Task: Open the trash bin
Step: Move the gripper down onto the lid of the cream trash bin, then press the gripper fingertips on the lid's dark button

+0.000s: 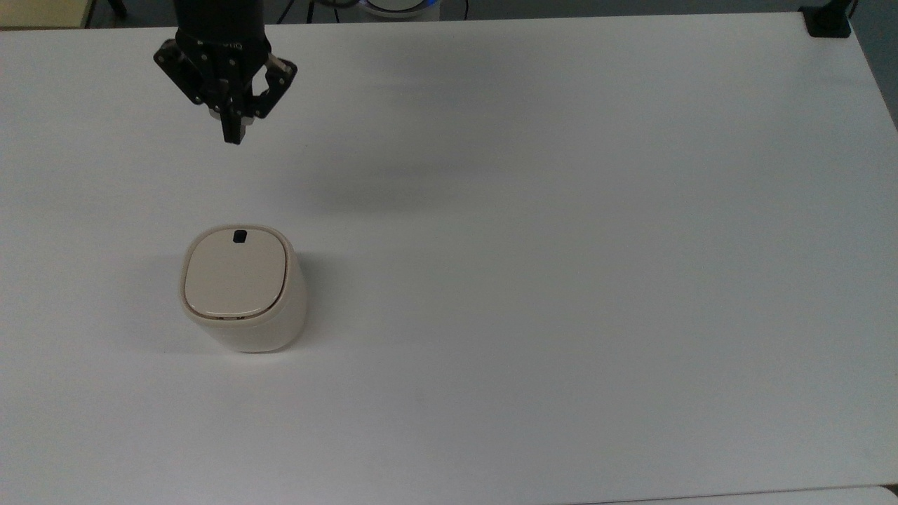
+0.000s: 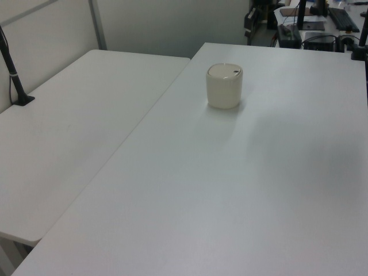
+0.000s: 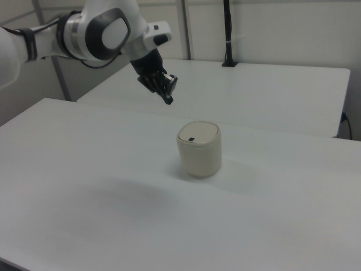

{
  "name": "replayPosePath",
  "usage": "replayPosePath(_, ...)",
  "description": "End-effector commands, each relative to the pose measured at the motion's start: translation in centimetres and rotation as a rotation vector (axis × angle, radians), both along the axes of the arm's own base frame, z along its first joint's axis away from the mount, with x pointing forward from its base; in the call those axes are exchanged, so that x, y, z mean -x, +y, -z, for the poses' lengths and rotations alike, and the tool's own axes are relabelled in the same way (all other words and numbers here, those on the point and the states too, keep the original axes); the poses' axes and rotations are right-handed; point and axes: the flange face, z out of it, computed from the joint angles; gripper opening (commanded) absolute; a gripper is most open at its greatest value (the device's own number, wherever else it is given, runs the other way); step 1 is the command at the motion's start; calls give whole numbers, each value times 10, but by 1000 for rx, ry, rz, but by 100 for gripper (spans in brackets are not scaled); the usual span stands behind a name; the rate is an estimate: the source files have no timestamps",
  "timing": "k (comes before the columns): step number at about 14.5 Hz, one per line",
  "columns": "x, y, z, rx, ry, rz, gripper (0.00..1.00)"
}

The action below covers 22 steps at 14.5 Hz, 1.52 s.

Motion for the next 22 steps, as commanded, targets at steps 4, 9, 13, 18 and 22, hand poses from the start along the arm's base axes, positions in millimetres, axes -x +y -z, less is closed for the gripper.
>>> replayPosePath(4,-11,-21,67,-40,-149,130,0)
replayPosePath(9,-14,-36,103,-30,-155,141,0)
replayPosePath(13,-22,-36,129,-30,-121,145,0)
replayPosePath(18,-30,-34,145,-43,-153,164,0)
replayPosePath(22,-30,-32,154,-39,-137,157,0)
